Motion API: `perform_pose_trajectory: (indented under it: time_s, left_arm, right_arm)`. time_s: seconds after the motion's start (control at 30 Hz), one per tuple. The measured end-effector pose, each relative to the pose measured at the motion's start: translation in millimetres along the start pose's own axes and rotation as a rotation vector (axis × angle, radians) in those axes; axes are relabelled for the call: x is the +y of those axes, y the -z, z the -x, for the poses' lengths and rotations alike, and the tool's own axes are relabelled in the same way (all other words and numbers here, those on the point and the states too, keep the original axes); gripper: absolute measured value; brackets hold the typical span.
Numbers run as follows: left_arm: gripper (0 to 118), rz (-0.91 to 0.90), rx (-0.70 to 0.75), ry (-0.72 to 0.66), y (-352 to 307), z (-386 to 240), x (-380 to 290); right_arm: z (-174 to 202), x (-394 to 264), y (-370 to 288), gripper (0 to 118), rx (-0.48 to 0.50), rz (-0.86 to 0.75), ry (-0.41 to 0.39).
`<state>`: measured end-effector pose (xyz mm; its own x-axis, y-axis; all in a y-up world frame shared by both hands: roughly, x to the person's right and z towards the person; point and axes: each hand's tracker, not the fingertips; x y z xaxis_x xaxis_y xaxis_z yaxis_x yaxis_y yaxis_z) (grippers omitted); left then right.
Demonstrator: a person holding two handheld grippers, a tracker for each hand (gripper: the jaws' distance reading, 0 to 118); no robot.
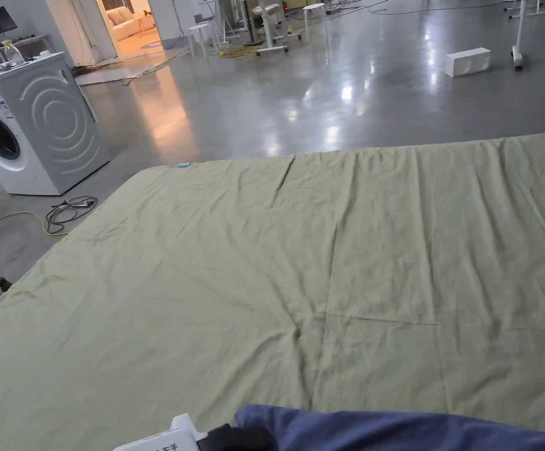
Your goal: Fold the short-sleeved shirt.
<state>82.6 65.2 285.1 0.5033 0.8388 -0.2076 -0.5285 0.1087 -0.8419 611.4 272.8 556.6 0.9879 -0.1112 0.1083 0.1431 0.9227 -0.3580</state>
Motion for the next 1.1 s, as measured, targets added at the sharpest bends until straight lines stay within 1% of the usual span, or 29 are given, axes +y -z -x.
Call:
perform_pose_trajectory:
  time_s: [0.03,0.07,0.1,0.17,0.2,0.3,0.37,0.47,0.57,0.6,0.63,0.7,0.73,0.8,0.87,0.93,1.0,1.1]
  left_arm:
    - [7,-0.004,0.064,0.025,4.8,-1.6,-4.0]
    - [7,0.012,-0.003,-0.009,5.7,1.0,-3.6]
    - [7,-0.015,-0.054,-0.038,2.7,-0.4,-3.1]
    - [7,-0.075,-0.010,-0.003,-7.8,-8.3,-2.8]
    - [7,-0.104,-0.005,0.009,-14.5,-9.8,-1.0]
    - [7,-0.113,-0.026,-0.007,-38.0,-10.6,11.7]
    - [7,-0.188,0.005,0.037,-58.2,-16.5,21.6]
    - [7,-0.262,0.050,0.027,-86.0,-21.1,37.6]
    - [7,-0.257,0.026,0.067,-95.3,-37.7,38.6]
    - [7,-0.237,-0.042,0.111,-91.3,-49.7,30.3]
    - [7,-0.214,-0.076,0.156,-84.1,-62.3,19.8]
    - [7,-0.178,-0.079,0.236,-63.4,-92.4,-4.1]
    - [7,-0.158,-0.077,0.247,-48.9,-105.9,-17.9]
    - [7,-0.087,-0.106,0.255,-15.4,-122.0,-41.4]
    - [7,-0.019,-0.095,0.302,24.9,-138.3,-71.0]
    - [7,0.043,-0.073,0.348,59.9,-146.8,-91.9]
    - [7,0.116,-0.055,0.376,90.5,-154.7,-110.6]
    - [7,0.180,0.000,0.373,124.9,-158.4,-130.4]
  right_arm:
    - [0.5,-0.4,0.5,0,-0.005,0.012,-0.009]
    - [0.9,-0.7,-0.1,0,-0.012,0.023,-0.030]
    - [1.8,-0.6,-0.9,0,-0.018,0.027,-0.048]
    - [3.2,0.5,-3.3,0,-0.022,0.033,-0.084]
    - [3.2,0.8,-4.0,0,-0.023,0.034,-0.089]
    - [3.1,2.4,-2.9,0,-0.021,0.037,-0.092]
    - [3.3,2.5,-1.2,0,-0.017,0.035,-0.081]
    - [3.4,-1.8,1.1,0,-0.005,0.040,-0.077]
    - [3.8,-7.8,2.9,0,0.007,0.048,-0.080]
    - [4.2,-9.0,4.2,0,0.012,0.051,-0.075]
    - [4.4,-9.8,5.4,0,0.017,0.055,-0.065]
    - [4.2,-10.8,4.7,0,0.032,0.036,-0.020]
    - [3.2,-10.2,2.8,0,0.041,0.032,-0.002]
    - [2.3,-8.1,-2.2,0,0.041,0.023,-0.002]
    - [0.3,-5.7,-8.9,0,0.024,0.015,-0.025]
    - [-4.2,-5.5,-14.9,0,0.006,0.016,-0.032]
    - [-14.2,-10.5,-20.5,0,-0.009,0.016,-0.019]
    - [-28.3,-18.5,-27.8,0,-0.041,0.025,0.016]
